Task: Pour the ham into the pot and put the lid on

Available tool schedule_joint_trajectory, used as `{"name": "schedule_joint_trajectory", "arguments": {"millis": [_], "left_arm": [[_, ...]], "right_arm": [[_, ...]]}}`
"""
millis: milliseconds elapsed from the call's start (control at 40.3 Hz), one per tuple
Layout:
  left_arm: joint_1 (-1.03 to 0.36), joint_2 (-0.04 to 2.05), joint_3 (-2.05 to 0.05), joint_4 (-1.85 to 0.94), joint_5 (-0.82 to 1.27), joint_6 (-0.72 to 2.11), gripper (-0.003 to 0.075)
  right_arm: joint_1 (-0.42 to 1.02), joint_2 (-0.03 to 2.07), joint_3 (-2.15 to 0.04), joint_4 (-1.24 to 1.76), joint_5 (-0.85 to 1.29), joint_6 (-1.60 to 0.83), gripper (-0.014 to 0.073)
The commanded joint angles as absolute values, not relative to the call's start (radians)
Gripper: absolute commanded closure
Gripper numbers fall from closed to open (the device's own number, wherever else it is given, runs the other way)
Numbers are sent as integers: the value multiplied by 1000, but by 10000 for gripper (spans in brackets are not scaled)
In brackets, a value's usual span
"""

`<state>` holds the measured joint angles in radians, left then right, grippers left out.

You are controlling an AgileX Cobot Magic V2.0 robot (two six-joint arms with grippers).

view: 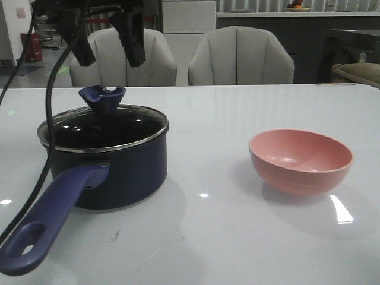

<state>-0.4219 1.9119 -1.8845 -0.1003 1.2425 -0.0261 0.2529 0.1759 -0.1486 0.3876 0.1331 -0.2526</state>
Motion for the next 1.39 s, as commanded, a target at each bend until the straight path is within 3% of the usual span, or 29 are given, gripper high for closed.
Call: {"name": "schedule_joint_trajectory", "arguments": {"millis": [0, 471, 992, 1240, 1364], "left_arm": [[-443, 1786, -1885, -119, 1251, -5, 156], [-457, 1288, -1358, -119, 955, 40, 157], [-457, 562, -635, -119, 531, 40, 157], [-457, 264, -409, -119, 393, 40, 158], [-457, 190, -371, -119, 338, 40, 224]], "right_arm": [[252, 187, -177, 392, 48, -257, 444], [252, 187, -177, 392, 48, -257, 444], [252, 187, -177, 392, 48, -257, 444], [252, 187, -177, 392, 48, -257, 444], [252, 187, -177, 392, 48, -257, 444]]}}
